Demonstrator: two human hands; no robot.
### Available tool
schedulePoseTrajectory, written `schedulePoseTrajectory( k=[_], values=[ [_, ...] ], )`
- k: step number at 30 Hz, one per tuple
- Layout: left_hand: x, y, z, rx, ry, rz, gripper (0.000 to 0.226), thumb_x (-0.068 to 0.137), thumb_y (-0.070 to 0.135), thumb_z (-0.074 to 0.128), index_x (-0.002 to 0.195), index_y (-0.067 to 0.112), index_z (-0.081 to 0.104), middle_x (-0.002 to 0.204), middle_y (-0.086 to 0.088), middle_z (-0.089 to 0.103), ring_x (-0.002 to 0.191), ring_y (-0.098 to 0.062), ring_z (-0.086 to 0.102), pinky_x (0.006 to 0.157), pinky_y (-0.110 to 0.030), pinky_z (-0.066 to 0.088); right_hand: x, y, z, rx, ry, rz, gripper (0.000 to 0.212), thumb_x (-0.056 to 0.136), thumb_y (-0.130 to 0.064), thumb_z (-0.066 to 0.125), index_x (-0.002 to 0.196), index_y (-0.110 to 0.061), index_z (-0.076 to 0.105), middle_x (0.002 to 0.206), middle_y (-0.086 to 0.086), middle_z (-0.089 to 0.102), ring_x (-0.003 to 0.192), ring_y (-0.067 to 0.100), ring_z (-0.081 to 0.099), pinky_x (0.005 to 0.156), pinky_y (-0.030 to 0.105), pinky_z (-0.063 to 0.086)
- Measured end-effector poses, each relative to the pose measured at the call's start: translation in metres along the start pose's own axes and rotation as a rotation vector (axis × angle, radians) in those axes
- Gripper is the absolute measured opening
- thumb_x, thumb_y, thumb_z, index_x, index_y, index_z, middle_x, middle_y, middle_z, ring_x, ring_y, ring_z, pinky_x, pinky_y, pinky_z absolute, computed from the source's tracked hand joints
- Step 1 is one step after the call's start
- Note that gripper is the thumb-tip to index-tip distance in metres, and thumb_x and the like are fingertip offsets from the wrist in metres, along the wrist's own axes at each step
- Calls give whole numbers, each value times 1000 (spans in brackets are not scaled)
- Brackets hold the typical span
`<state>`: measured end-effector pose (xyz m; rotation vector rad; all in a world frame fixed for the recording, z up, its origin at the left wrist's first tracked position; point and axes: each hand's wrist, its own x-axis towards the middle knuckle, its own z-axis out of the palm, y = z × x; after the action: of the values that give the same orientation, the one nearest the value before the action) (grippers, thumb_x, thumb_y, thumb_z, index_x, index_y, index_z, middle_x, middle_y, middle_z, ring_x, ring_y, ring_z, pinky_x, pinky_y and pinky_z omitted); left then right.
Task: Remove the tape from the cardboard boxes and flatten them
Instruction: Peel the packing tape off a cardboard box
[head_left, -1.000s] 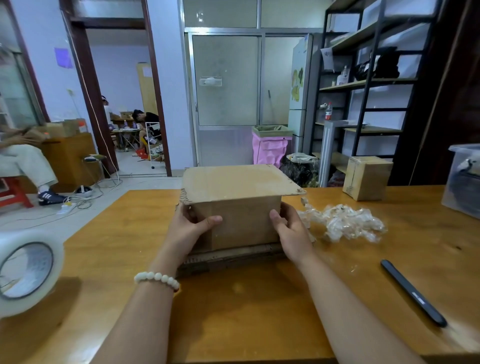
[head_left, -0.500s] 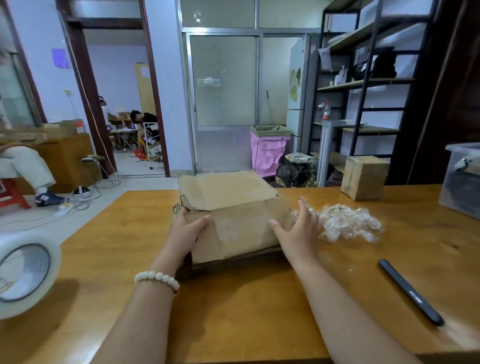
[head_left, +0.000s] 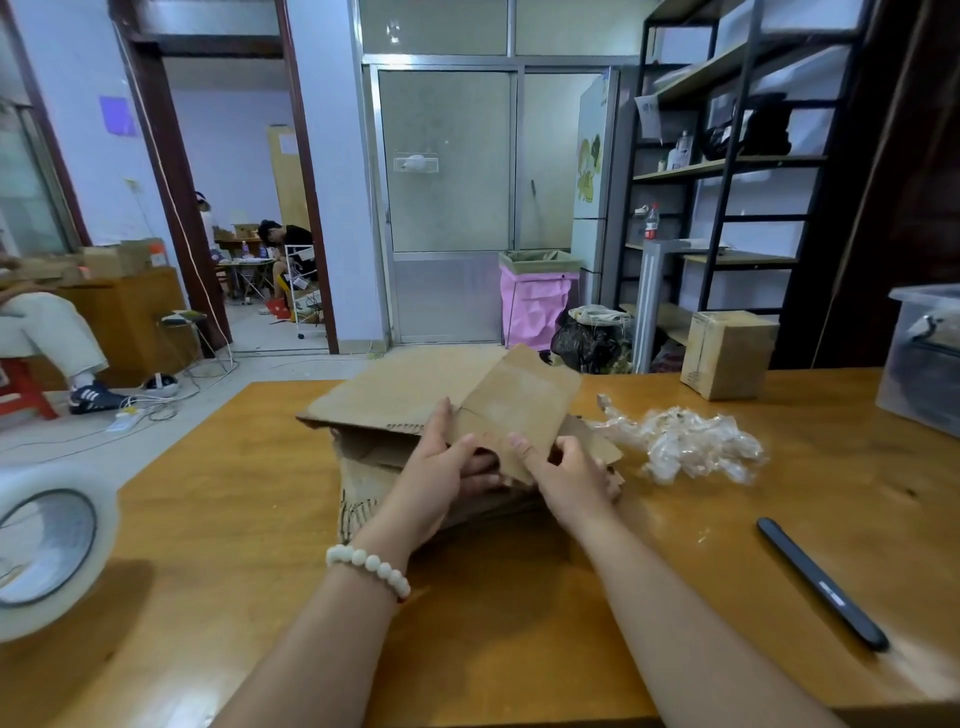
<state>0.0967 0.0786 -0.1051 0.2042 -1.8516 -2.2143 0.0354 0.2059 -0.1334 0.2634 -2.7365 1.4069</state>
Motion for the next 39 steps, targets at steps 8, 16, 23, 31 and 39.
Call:
schedulePoseTrajectory(
  k=[8, 16, 23, 31, 39],
  values=[
    [-1, 30, -54, 275, -29, -103, 41, 100, 33, 47, 140, 23, 46, 55, 4, 61, 40, -6, 46, 38, -16, 38, 16, 5, -27, 512, 41, 61, 31, 95, -13, 50, 125, -19, 54, 112, 1, 65, 98, 17, 62, 85, 37, 54],
    [45, 40, -123, 677, 484, -120, 66, 95, 46, 56, 148, 12, 33, 140, -16, 47, 124, -35, 47, 101, -48, 42, 21, 15, -38, 190, 161, -4, 42, 99, -24, 44, 141, -20, 44, 144, 1, 46, 113, 21, 51, 85, 29, 39],
    [51, 5, -110, 575, 324, -288, 75, 85, 27, 74, 140, 2, 30, 131, -20, 51, 108, -33, 56, 85, -42, 52, 28, 23, -30, 68, 119, 25, 51, 97, -35, 50, 142, -15, 38, 145, 6, 39, 131, 26, 37, 105, 40, 34],
    [29, 10, -119, 382, 237, -366, 42, 84, 21, 73, 113, -4, 55, 95, -18, 61, 68, -25, 57, 63, -34, 50, 30, 28, -31, 56, 117, 69, 39, 96, -31, 48, 126, -8, 53, 116, 8, 60, 98, 24, 52, 78, 31, 39],
    [31, 8, -120, 414, 315, -335, 53, 94, 49, 55, 116, 1, 57, 94, -17, 65, 78, -30, 61, 69, -36, 51, 34, 31, -25, 138, 39, 188, 50, 90, -37, 51, 124, -4, 38, 103, 6, 47, 83, 21, 46, 52, 27, 28]
  ],
)
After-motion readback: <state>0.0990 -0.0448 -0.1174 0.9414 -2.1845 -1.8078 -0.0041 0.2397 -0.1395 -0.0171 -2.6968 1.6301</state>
